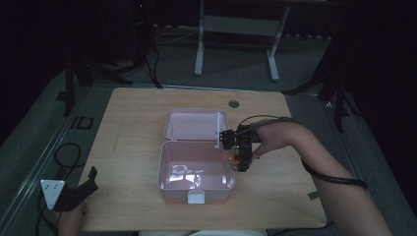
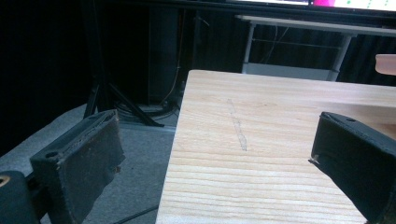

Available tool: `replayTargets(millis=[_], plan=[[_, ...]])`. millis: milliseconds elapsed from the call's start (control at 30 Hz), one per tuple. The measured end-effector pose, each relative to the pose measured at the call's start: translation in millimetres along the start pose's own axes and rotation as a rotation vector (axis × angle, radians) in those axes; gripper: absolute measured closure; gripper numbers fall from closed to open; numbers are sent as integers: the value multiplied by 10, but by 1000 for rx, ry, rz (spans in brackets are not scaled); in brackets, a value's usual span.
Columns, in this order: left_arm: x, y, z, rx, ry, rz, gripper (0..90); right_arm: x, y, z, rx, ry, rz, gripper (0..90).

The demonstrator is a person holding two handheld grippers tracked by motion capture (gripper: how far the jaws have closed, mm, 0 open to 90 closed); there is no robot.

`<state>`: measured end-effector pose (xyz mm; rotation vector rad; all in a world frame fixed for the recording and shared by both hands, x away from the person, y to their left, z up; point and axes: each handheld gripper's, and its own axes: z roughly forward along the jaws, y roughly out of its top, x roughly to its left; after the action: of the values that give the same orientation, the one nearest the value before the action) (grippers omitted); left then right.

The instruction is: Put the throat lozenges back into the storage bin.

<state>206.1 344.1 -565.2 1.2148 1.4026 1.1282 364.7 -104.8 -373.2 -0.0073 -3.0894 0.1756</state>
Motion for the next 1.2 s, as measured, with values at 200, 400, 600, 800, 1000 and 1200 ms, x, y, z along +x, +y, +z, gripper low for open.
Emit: replayTargets(millis=[200, 400, 600, 800, 1000, 1200], plan=[[3, 0, 1, 1, -4, -2, 25, 103, 275, -4, 18, -6, -55, 202], [4, 1, 0, 1, -5, -1, 25, 130, 430, -2, -2, -6, -86, 202], [3, 0, 1, 0, -5, -2, 25, 76, 495, 101, -23, -5, -80, 202], [3, 0, 2, 1, -6, -2, 25, 49, 526, 289, -34, 20, -81, 202], [6, 1, 1, 2, -7, -4, 25, 46, 584, 531, -42, 46, -98, 202], [7, 1, 2, 3, -7, -3, 25, 42, 637, 753, -29, 51, -108, 201]])
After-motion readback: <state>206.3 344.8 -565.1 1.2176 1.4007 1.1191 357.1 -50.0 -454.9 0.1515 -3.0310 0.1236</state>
